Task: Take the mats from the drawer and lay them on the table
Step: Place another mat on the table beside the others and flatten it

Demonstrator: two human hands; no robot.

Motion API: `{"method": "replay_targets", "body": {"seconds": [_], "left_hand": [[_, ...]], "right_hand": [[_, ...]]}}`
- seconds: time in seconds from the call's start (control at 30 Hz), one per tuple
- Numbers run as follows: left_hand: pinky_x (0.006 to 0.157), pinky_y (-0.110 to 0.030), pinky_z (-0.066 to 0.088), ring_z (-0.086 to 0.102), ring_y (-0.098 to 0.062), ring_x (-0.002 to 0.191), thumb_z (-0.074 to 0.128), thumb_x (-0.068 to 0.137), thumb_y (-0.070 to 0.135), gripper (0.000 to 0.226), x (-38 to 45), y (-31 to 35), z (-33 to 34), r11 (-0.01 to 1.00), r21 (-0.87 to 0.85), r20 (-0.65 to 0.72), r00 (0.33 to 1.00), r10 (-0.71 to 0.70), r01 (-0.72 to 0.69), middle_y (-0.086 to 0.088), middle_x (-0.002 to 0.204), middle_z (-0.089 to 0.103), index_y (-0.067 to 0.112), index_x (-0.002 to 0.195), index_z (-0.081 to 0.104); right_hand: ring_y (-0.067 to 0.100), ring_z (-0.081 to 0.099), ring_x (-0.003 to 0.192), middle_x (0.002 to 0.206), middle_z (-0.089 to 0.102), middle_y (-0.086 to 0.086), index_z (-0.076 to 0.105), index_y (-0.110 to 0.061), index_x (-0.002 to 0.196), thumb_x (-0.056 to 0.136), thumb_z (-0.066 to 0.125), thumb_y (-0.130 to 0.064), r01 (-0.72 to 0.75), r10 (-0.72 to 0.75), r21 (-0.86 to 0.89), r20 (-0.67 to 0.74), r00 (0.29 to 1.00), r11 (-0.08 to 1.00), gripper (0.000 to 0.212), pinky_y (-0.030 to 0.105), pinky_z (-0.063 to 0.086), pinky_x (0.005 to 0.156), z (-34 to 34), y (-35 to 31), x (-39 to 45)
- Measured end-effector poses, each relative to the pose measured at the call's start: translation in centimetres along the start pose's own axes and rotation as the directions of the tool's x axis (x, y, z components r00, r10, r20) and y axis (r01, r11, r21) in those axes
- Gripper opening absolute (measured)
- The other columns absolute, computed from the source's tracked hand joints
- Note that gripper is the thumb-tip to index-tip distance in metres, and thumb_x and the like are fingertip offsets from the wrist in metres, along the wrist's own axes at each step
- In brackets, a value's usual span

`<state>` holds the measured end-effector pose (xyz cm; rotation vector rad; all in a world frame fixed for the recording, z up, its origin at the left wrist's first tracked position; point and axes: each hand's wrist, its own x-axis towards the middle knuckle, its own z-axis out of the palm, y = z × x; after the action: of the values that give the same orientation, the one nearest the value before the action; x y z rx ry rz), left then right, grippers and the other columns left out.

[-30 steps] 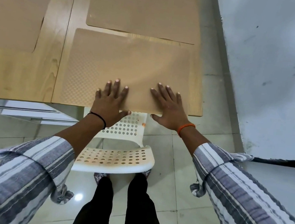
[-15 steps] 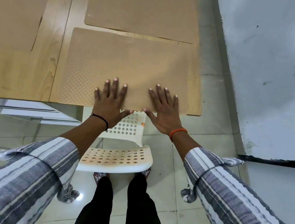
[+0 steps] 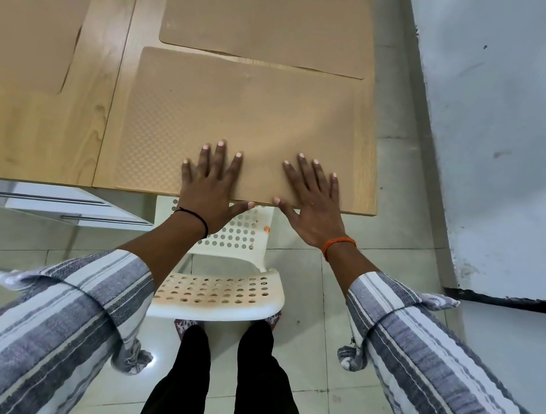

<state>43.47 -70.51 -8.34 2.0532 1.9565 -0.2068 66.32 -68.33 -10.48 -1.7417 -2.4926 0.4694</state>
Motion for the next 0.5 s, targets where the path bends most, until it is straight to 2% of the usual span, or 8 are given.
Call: {"method": "replay_targets", "body": {"seconds": [0.5], "left_hand": [[0.116,-0.060,0.001,-0.016,-0.035,0.148,0.030,0.084,0.078,0.096,0.4,2.1,0.3,1.000,-0.019,-0.009,1.000,0.001,-0.002,-0.008,0.161,-0.021,0.027,0.154,-0.011]], "right_hand": [[0.019,0.003,0.153,0.166,0.006,-0.008,0.015,-0.036,0.156,0.094,0.030,-0.067,0.015,-0.014,0.021,-0.025,1.000,1.000,0.071,0.052,0.004,0.122,-0.4,2.3,-0.3]]}}
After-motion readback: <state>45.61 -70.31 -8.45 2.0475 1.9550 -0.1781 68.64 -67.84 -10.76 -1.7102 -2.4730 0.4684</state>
